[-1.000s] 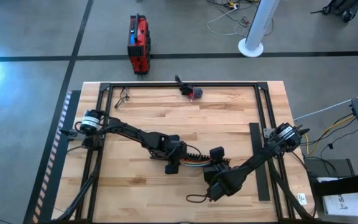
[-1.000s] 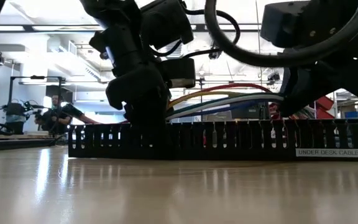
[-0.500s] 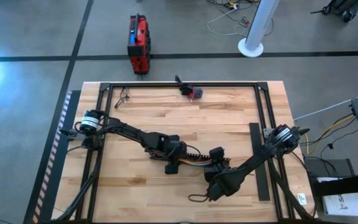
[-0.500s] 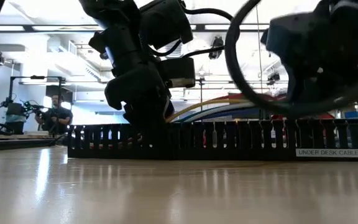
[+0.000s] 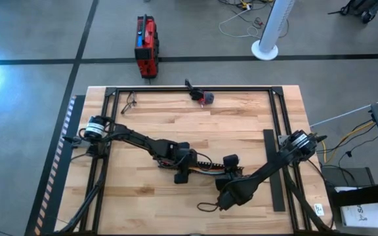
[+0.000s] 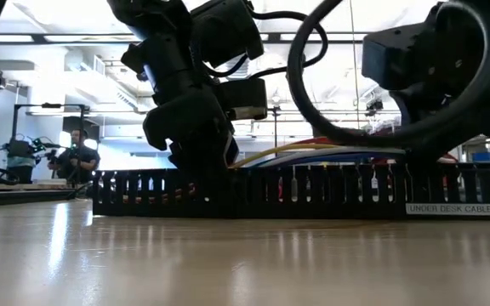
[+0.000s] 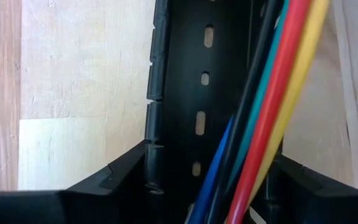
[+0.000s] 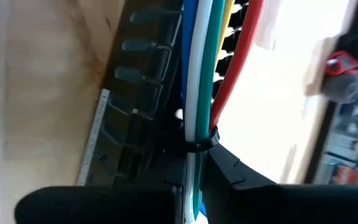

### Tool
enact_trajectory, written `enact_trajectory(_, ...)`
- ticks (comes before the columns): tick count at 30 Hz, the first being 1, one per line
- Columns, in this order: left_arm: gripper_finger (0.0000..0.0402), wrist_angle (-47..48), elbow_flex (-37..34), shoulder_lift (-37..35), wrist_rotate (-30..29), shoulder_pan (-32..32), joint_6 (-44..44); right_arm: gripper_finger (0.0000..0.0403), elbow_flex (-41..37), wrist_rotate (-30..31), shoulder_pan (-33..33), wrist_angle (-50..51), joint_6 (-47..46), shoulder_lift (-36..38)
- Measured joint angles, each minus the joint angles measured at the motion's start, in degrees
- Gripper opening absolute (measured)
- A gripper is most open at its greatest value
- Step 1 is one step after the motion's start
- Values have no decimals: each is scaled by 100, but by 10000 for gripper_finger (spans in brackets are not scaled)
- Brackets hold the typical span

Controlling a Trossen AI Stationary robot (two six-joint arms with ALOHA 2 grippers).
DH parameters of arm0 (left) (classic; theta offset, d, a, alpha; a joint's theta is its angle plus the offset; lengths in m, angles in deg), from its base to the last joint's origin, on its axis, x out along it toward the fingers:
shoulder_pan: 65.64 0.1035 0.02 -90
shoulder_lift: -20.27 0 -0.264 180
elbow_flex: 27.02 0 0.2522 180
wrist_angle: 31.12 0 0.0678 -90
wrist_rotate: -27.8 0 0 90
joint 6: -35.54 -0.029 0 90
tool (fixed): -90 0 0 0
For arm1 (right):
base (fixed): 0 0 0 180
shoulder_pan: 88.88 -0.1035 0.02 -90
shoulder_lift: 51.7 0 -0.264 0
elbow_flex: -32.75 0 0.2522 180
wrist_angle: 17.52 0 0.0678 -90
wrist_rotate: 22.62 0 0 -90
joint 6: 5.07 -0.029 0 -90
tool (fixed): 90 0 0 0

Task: Ziptie cables
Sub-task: Put the wires into the black cable duct

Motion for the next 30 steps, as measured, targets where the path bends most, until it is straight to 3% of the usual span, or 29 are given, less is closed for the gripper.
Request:
enact_trajectory(4, 232, -15, 0, 0, -2, 0, 4, 21, 0, -134, 0, 6, -12, 20)
enact_trajectory(13, 224, -8, -2, 0, 1, -2, 32, 121, -5, -787, 169, 192, -657, 68)
enact_trajectory(17, 229, -17, -2, 0, 3, -2, 33, 146, -10, -970, 190, 226, -780, 168)
enact_trajectory(22, 238, -10, -9, 0, 14, -4, 4, 140, -26, -1499, 181, 358, -771, 495)
enact_trajectory(30, 227, -29, -11, 0, 13, -2, 37, 100, -27, -1570, 166, 403, -879, 1163)
